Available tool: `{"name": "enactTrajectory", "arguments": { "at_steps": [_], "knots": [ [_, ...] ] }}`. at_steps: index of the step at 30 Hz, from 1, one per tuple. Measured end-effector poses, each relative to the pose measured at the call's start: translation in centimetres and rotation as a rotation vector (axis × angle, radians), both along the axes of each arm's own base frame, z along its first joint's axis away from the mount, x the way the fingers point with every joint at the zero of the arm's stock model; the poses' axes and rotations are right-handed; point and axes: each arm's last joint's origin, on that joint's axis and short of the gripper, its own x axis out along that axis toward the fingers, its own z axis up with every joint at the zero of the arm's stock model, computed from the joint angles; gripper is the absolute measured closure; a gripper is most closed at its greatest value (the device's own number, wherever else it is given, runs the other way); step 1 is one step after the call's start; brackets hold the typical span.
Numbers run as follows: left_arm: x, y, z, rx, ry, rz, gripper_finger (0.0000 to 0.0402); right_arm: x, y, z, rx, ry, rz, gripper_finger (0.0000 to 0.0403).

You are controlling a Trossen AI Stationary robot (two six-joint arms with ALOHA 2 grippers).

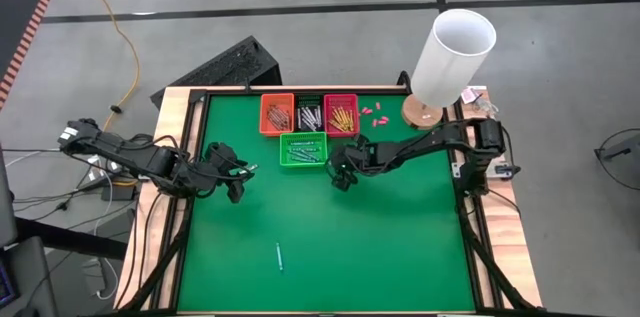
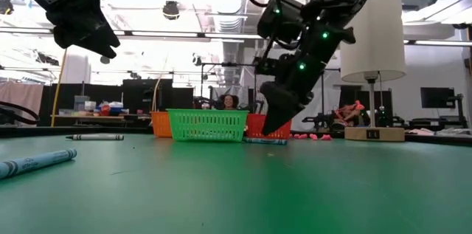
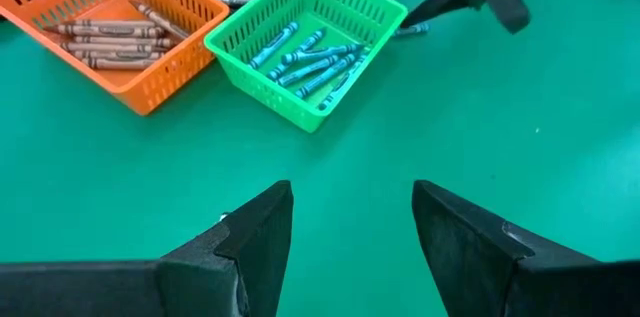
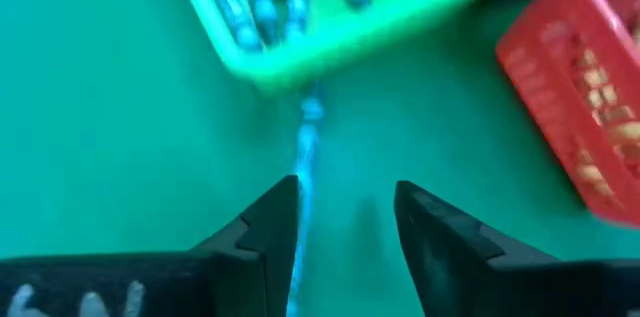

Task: Sort crayons
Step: Put a blue crayon in the green basket

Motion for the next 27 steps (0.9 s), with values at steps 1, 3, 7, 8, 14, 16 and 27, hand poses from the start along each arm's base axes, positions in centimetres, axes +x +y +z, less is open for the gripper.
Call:
{"name": "enactTrajectory", "arguments": {
  "at_steps": [1, 3, 7, 8, 14, 16, 27],
  "knots": [
    [0.0, 0.0, 0.0, 0.000, 0.000, 0.000, 0.0204, 0.2, 0.0, -0.1, 0.002, -0.015, 0.002, 0.0222],
    [0.0, 0.0, 0.0, 0.000, 0.000, 0.000, 0.0204, 0.0, 0.1, -0.5, 0.005, 0.007, 0.007, 0.0225],
    [0.0, 0.0, 0.0, -0.003, -0.001, 0.002, 0.0204, 0.1, 0.2, -1.6, 0.019, 0.034, 0.008, 0.0229],
    [0.0, 0.0, 0.0, -0.007, -0.003, 0.004, 0.0204, 0.2, 0.2, -1.8, 0.028, 0.037, 0.012, 0.0229],
    [0.0, 0.0, -0.1, -0.006, 0.006, 0.002, 0.0204, 0.3, 0.5, -2.4, 0.039, 0.061, 0.024, 0.0241],
    [0.0, 0.0, -0.1, -0.006, 0.006, 0.002, 0.0204, 0.2, 0.4, -2.3, 0.043, 0.062, 0.020, 0.0260],
    [0.0, 0.0, -0.1, -0.005, 0.005, 0.005, 0.0204, 0.0, 0.5, -2.4, 0.070, 0.063, -0.019, 0.0393]
  ]
}}
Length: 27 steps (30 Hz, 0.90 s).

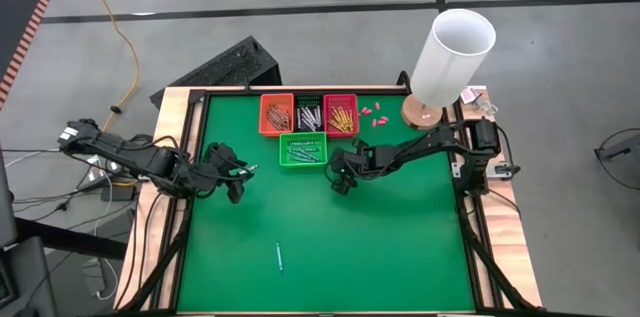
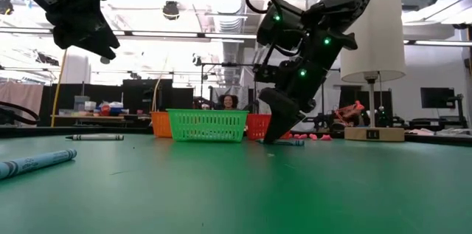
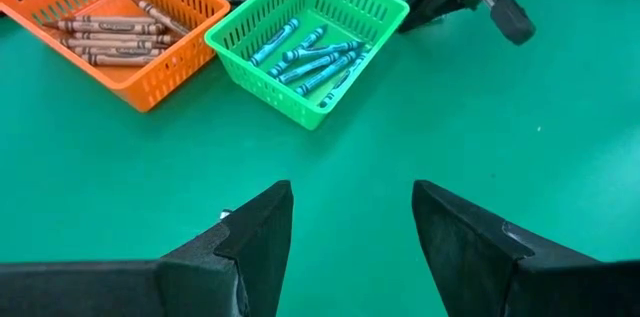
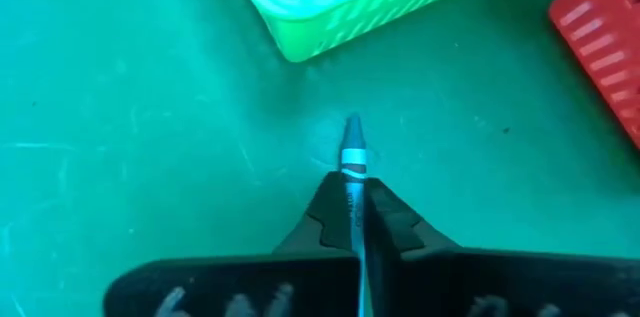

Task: Sort crayons
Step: Put a blue crayon in the green basket

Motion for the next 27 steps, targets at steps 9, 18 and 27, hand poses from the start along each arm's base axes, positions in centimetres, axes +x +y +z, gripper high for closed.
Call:
{"name": "enactTrajectory", "arguments": {
  "at_steps": [9, 18, 27],
  "knots": [
    [0.0, 0.0, 0.0, 0.002, 0.004, -0.001, 0.0204, -0.9, 1.4, 1.9, 0.023, -0.023, 0.001, 0.0399],
    [0.0, 0.0, 0.0, 0.006, 0.005, -0.003, 0.0204, -2.0, 2.2, 7.9, -0.002, -0.259, -0.037, 0.0399],
    [0.0, 0.0, 0.0, 0.007, 0.005, -0.001, 0.0204, 0.2, 1.9, 12.2, -0.150, -0.693, 0.036, 0.0399]
  ]
}}
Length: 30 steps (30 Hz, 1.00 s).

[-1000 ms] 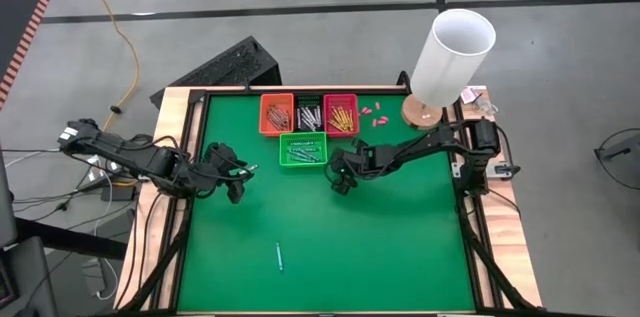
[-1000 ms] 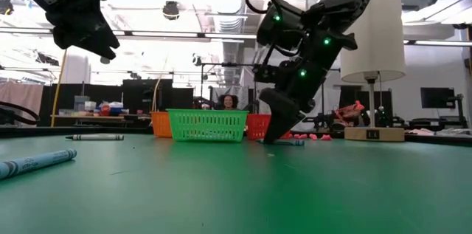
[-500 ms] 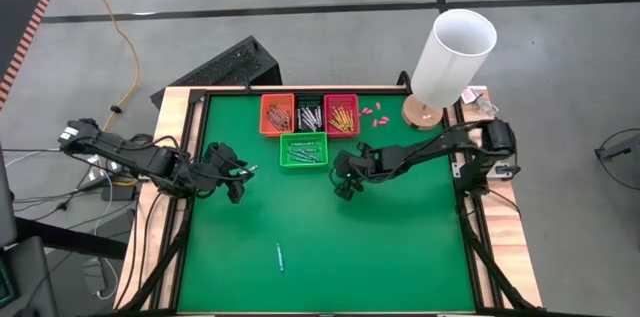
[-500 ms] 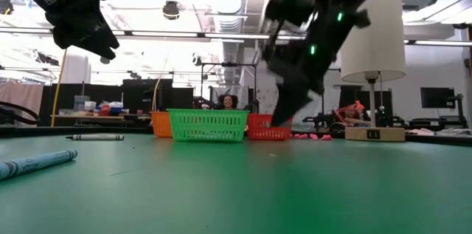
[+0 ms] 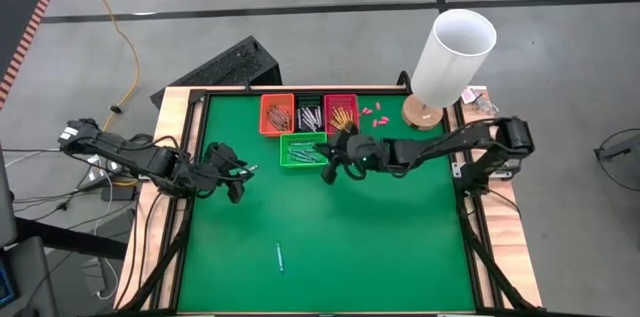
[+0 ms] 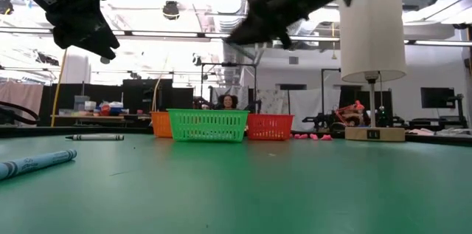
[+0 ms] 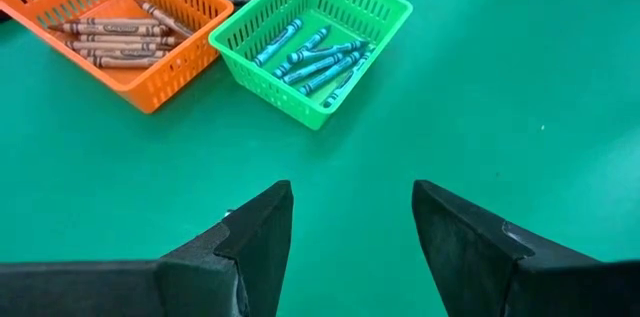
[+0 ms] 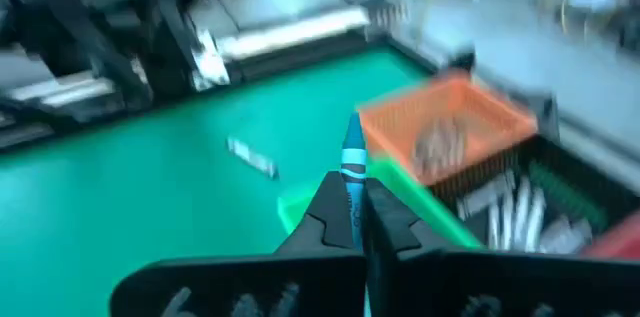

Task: Sort crayons
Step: Put a blue crayon in the green basket

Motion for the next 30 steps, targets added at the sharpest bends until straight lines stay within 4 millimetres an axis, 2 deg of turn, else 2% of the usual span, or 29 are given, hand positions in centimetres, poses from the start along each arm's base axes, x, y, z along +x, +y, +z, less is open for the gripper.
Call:
{"name": "enactTrajectory", "arguments": {
  "at_steps": [3, 6, 13, 17, 20, 26, 30],
  "knots": [
    [0.0, 0.0, 0.0, 0.000, 0.000, 0.001, 0.0204, 1.1, -0.4, -0.6, -0.060, -0.045, 0.006, 0.0399],
    [0.0, 0.0, 0.0, -0.001, 0.000, 0.001, 0.0204, 2.1, -1.1, -2.4, -0.082, -0.025, -0.002, 0.0399],
    [0.0, 0.0, 0.0, 0.000, 0.005, 0.000, 0.0204, 3.5, -2.9, -6.1, -0.051, 0.043, -0.053, 0.0399],
    [-0.1, 0.0, -0.1, 0.002, 0.009, -0.001, 0.0204, 4.1, -3.5, -7.0, -0.042, 0.059, -0.071, 0.0388],
    [-0.1, 0.0, -0.1, 0.002, 0.009, -0.001, 0.0204, 4.5, -3.7, -7.2, -0.041, 0.065, -0.075, 0.0360],
    [-0.1, 0.0, -0.1, -0.005, 0.011, -0.007, 0.0204, 4.8, -3.8, -6.2, -0.044, 0.035, -0.077, 0.0290],
    [-0.1, -0.1, -0.1, -0.020, 0.015, -0.021, 0.0204, 5.0, -2.4, -4.0, -0.016, -0.037, 0.041, 0.0260]
  ]
}}
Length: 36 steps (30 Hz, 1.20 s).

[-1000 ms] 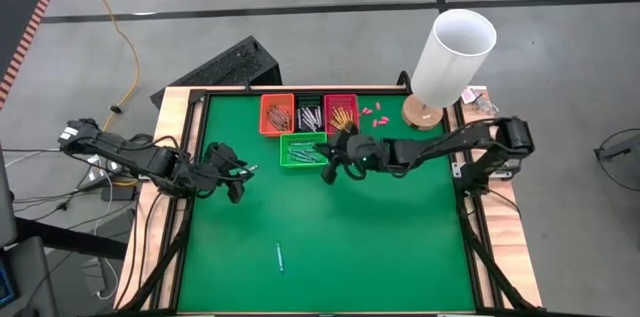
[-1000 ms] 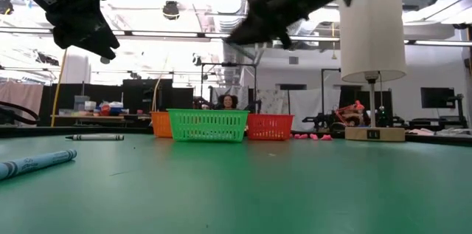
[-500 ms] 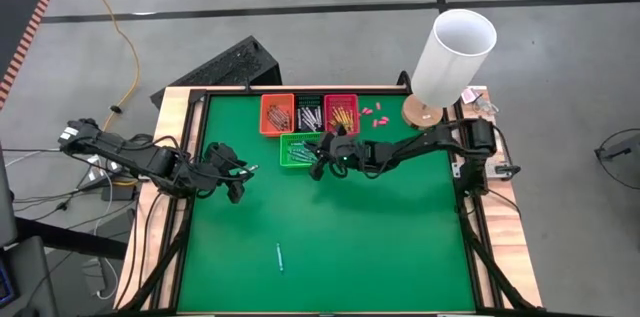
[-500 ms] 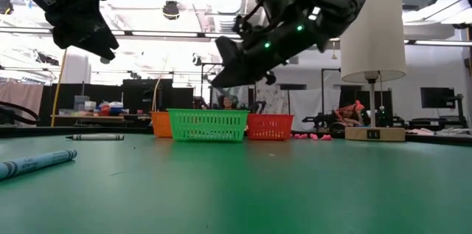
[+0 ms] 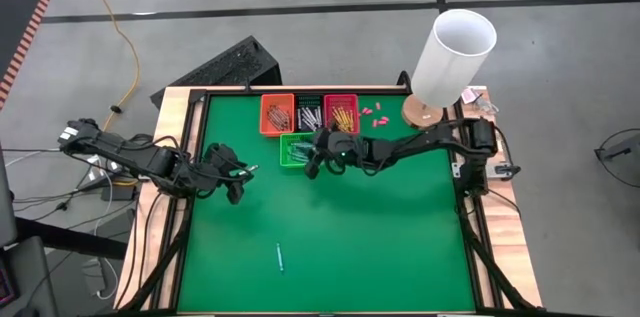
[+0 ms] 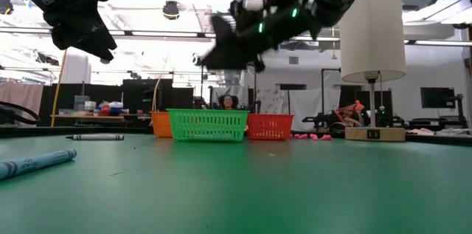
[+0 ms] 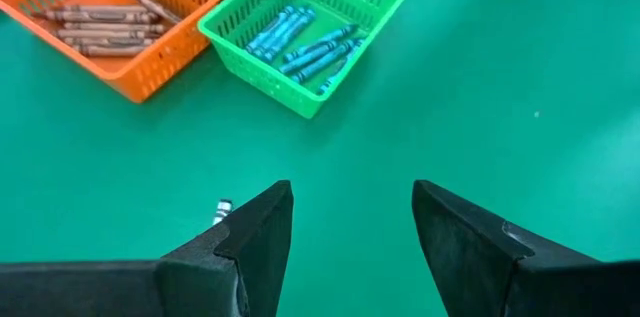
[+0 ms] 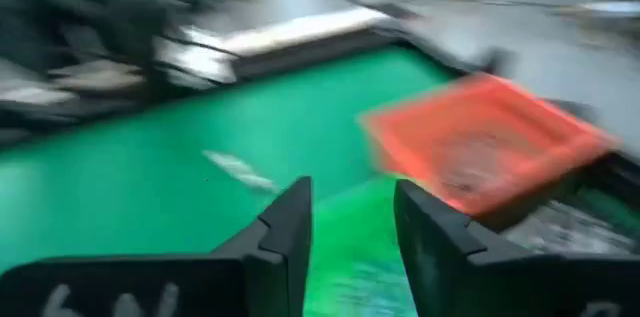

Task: Sort crayons
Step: Put a blue crayon in the green basket

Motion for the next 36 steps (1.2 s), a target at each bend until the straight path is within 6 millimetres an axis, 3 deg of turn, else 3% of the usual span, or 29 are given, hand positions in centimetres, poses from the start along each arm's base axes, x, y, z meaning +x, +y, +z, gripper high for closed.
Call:
{"name": "enactTrajectory", "arguments": {
  "at_steps": [5, 11, 16, 20, 27, 36],
  "knots": [
    [0.0, -0.1, 0.0, -0.015, 0.012, -0.044, 0.0204, 0.5, 5.1, 1.7, 0.073, -0.055, 0.311, 0.0250],
    [0.6, -1.3, -0.4, -0.077, 0.051, -0.219, 0.0206, -0.3, 12.4, 2.9, 0.070, -0.039, 0.483, 0.0259],
    [1.9, -4.8, -1.8, -0.030, 0.111, -0.530, 0.0220, -2.2, 18.0, 5.4, 0.066, -0.107, 0.614, 0.0271],
    [3.3, -8.5, -3.2, 0.127, 0.078, -0.680, 0.0241, -4.1, 21.6, 6.3, 0.041, -0.133, 0.601, 0.0277],
    [5.3, -11.8, -6.5, 0.345, 0.074, -0.698, 0.0318, -6.0, 24.8, 7.1, -0.005, -0.149, 0.556, 0.0280],
    [7.3, -13.6, -8.4, 0.459, 0.047, -0.832, 0.0383, -6.4, 25.4, 7.1, -0.010, -0.149, 0.533, 0.0280]
  ]
}}
